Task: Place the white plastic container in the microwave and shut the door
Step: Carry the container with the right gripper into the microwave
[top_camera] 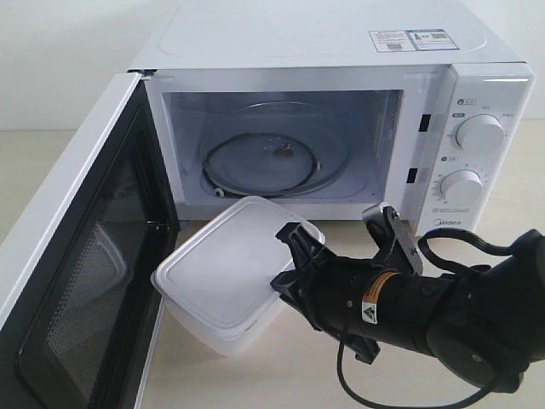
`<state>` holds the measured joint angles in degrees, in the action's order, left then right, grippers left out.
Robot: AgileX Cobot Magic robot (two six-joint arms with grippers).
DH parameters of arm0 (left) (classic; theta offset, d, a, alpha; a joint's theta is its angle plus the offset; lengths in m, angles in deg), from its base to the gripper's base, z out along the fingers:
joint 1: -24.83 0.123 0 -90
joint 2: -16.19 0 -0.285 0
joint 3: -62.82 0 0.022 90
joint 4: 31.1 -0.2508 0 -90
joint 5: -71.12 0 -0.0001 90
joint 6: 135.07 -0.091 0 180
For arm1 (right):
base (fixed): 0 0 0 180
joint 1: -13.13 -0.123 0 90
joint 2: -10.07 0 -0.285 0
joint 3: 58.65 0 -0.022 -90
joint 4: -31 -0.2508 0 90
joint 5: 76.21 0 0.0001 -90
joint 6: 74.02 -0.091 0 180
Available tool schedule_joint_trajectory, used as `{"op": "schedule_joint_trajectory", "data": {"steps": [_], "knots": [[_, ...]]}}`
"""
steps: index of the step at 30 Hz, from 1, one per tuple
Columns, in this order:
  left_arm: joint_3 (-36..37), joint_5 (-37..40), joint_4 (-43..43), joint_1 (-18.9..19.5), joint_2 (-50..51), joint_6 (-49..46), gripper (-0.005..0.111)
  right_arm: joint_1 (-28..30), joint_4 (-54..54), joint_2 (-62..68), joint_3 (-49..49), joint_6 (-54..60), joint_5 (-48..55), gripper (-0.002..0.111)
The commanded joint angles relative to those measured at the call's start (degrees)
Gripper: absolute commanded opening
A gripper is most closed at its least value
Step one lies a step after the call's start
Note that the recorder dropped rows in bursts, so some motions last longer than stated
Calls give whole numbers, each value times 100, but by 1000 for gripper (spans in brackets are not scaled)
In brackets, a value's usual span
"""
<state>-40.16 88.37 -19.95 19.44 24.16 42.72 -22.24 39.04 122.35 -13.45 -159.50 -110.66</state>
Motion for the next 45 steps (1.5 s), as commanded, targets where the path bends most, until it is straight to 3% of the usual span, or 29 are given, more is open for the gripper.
{"op": "schedule_joint_trajectory", "data": {"steps": [1,11,26,30,39,45], "knots": [[19,-28,-23,-31,-18,44,4,1,230,6,-16,256,56,0],[19,-28,-23,-31,-18,44,4,1,263,-97,6,291,46,0],[19,-28,-23,-31,-18,44,4,1,-345,-1701,337,1264,895,0],[19,-28,-23,-31,-18,44,4,1,-889,-1726,337,1305,654,0],[19,-28,-23,-31,-18,44,4,1,-3446,-1693,326,2383,-765,0],[19,-28,-23,-31,-18,44,4,1,-3911,-1662,60,2778,-185,0]]}}
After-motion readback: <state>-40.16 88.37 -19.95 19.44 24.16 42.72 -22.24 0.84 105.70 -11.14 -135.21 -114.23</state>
